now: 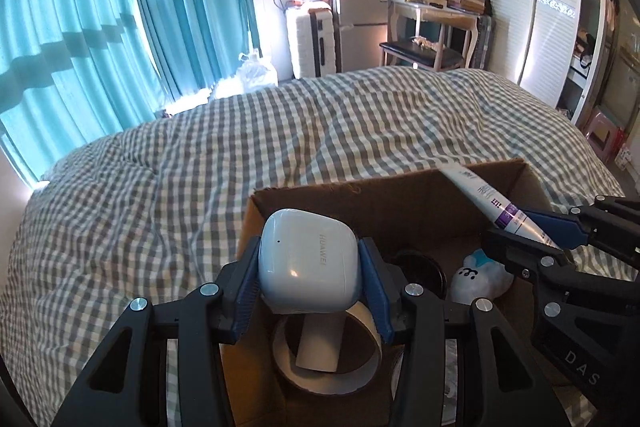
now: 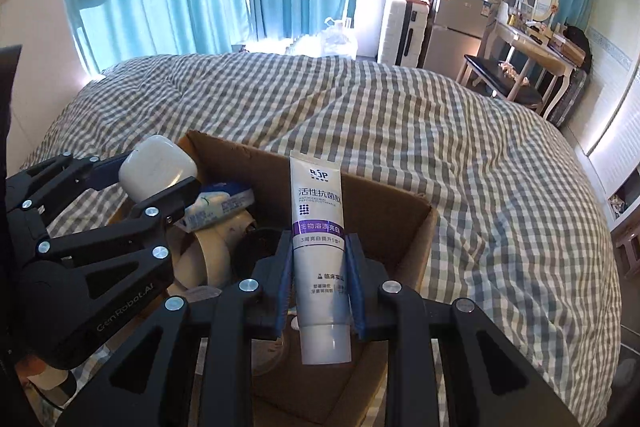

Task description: Organize objects

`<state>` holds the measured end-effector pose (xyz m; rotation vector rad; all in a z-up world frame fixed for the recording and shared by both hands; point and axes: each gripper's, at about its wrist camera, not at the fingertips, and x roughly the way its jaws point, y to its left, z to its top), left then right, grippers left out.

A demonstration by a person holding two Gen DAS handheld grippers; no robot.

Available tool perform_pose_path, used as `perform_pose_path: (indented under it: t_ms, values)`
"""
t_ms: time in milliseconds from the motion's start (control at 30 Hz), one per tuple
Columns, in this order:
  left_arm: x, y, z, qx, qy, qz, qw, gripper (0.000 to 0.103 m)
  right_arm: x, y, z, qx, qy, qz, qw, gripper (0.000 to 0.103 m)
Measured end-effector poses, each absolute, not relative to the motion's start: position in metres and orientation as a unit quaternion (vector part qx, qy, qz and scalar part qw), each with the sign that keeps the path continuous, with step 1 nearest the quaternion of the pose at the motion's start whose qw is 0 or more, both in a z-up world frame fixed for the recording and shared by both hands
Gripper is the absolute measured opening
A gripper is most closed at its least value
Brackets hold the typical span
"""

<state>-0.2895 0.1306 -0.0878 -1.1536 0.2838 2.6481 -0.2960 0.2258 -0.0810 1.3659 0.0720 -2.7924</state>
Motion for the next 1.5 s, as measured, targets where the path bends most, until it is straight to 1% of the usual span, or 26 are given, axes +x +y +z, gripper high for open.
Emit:
perform_pose_path:
  t_ms: [200,300,333,367,400,433,467,500,567,633,700,833,900,1133,1167,1200,1333,1400,1500]
  values:
    - [-0.290,0.127,-0.101,-0.412,0.081,0.898,0.134,0.049,-0.294,0.231,-0.090,0.444,0.014,-0.896,0.016,0.024]
    - [-0.289,0.127,-0.101,-0.417,0.084,0.895,0.138,0.051,-0.290,0.235,-0.087,0.443,0.003,-0.896,0.014,0.024]
    - [-0.288,0.127,-0.100,-0.418,0.084,0.894,0.139,0.055,-0.288,0.236,-0.084,0.442,0.000,-0.897,0.013,0.024]
    - [-0.285,0.126,-0.098,-0.416,0.084,0.894,0.140,0.058,-0.286,0.236,-0.081,0.441,-0.003,-0.898,0.012,0.028]
    - [-0.283,0.126,-0.095,-0.414,0.085,0.896,0.140,0.068,-0.283,0.238,-0.078,0.438,-0.006,-0.899,0.010,0.035]
    - [-0.281,0.125,-0.092,-0.409,0.085,0.898,0.139,0.084,-0.279,0.236,-0.073,0.435,-0.007,-0.900,0.006,0.038]
    - [-0.280,0.127,-0.088,-0.404,0.087,0.900,0.138,0.090,-0.274,0.237,-0.068,0.431,-0.007,-0.902,0.001,0.041]
    - [-0.277,0.126,-0.084,-0.396,0.087,0.904,0.133,0.094,-0.271,0.238,-0.065,0.430,-0.007,-0.903,-0.001,0.041]
    - [-0.272,0.124,-0.075,-0.391,0.086,0.906,0.137,0.094,-0.266,0.238,-0.055,0.427,-0.006,-0.904,-0.006,0.042]
    - [-0.269,0.123,-0.067,-0.393,0.083,0.905,0.140,0.094,-0.256,0.238,-0.045,0.420,-0.001,-0.908,-0.014,0.047]
    - [-0.262,0.122,-0.054,-0.388,0.079,0.908,0.137,0.094,-0.244,0.240,-0.031,0.407,0.001,-0.913,-0.022,0.058]
    - [-0.243,0.116,-0.023,-0.368,0.073,0.917,0.133,0.096,-0.221,0.242,-0.001,0.386,0.001,-0.922,-0.029,0.061]
    - [-0.229,0.114,-0.006,-0.356,0.074,0.921,0.138,0.096,-0.208,0.243,0.016,0.370,0.000,-0.929,-0.034,0.065]
    - [-0.187,0.103,0.055,-0.302,0.079,0.941,0.127,0.099,-0.163,0.233,0.064,0.329,-0.002,-0.944,-0.037,0.066]
    - [-0.181,0.099,0.063,-0.296,0.076,0.944,0.126,0.099,-0.157,0.232,0.069,0.324,-0.001,-0.945,-0.037,0.068]
    - [-0.176,0.096,0.070,-0.292,0.074,0.945,0.127,0.099,-0.150,0.230,0.076,0.316,0.000,-0.948,-0.038,0.072]
    - [-0.150,0.086,0.098,-0.268,0.073,0.952,0.127,0.099,-0.122,0.224,0.101,0.289,0.001,-0.956,-0.047,0.076]
    - [-0.137,0.082,0.111,-0.255,0.077,0.956,0.125,0.100,-0.109,0.223,0.112,0.279,-0.003,-0.959,-0.052,0.081]
    - [-0.116,0.071,0.129,-0.233,0.075,0.963,0.113,0.101,-0.089,0.220,0.125,0.265,-0.011,-0.963,-0.052,0.085]
